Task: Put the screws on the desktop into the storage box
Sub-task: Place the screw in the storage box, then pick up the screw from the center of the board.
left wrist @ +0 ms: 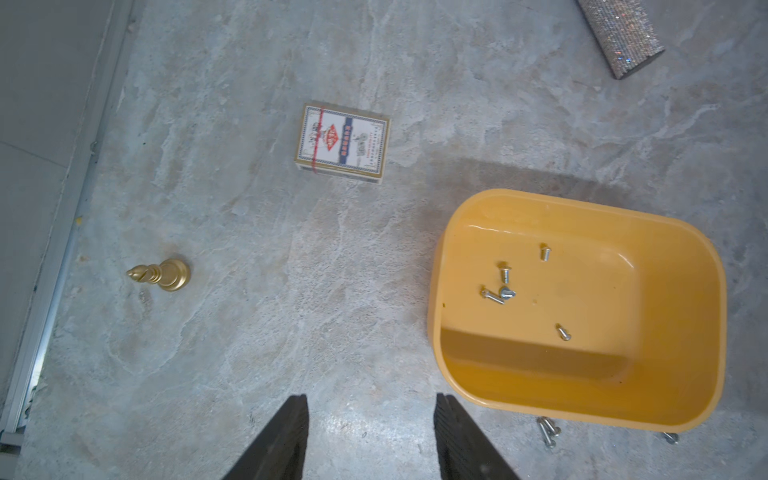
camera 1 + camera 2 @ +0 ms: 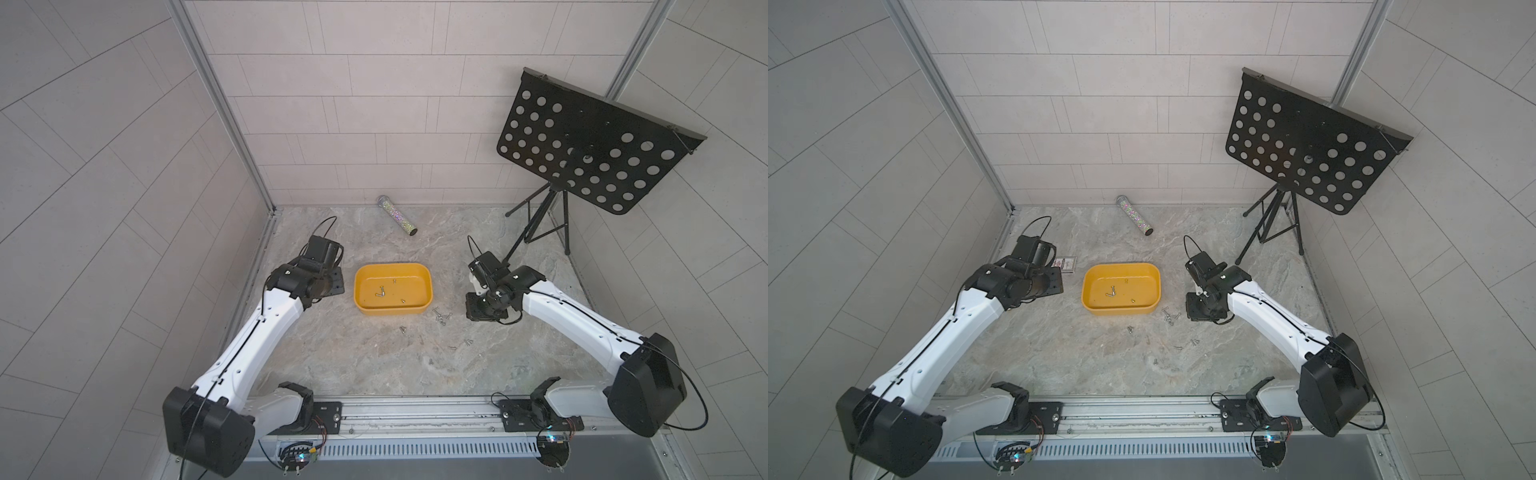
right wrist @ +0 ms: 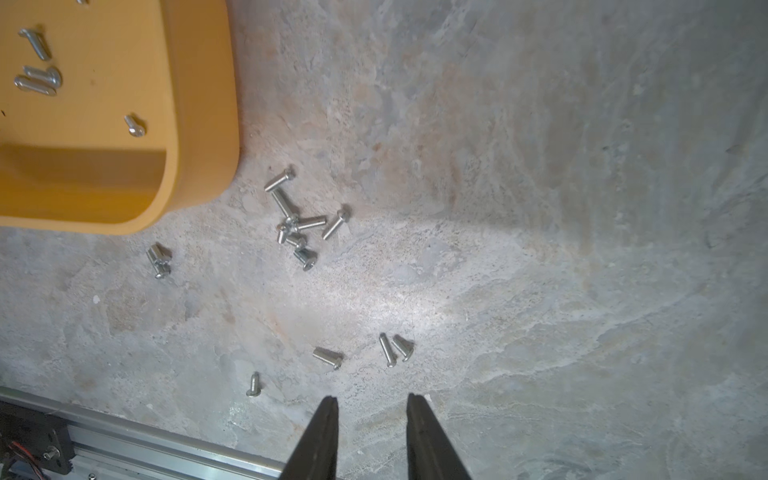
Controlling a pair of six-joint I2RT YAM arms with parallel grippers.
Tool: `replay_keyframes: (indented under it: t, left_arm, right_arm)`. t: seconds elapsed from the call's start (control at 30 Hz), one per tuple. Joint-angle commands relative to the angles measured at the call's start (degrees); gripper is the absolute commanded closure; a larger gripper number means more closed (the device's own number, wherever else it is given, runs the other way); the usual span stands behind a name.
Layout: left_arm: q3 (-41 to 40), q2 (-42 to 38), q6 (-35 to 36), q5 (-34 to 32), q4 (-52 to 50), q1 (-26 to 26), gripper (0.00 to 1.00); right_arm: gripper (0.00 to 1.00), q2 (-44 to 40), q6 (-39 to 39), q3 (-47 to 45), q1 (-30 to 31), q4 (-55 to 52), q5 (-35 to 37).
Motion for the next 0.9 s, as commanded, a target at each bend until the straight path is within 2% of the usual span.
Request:
replay_keyframes:
  t: [0.0,0.23,0.37,0.87]
  left_arm:
    - [-3.34,-2.32,1.15,4.06,2.58,3.55,0.42]
    - [-8.33,-1.22,0.82,7.91,6.99,6.82,0.41]
    - [-7.96,1.11,1.19,11.02,6.6,8.34,0.41]
    - [-8.23,1.93,2.05,11.73,5.8,9.35,0.4]
  right_arm:
    - [0.67,-1.8,1.98,-2.04,1.08,-1.81,1.49]
    - [0.66,-1.53,3.53,-5.46,1.09,-1.5,3.38]
    - [0.66,1.55,3.87,-6.71,1.11,0.44,2.19]
    - [0.66,9.32,5.11,-8.21,1.78,5.82,-0.24]
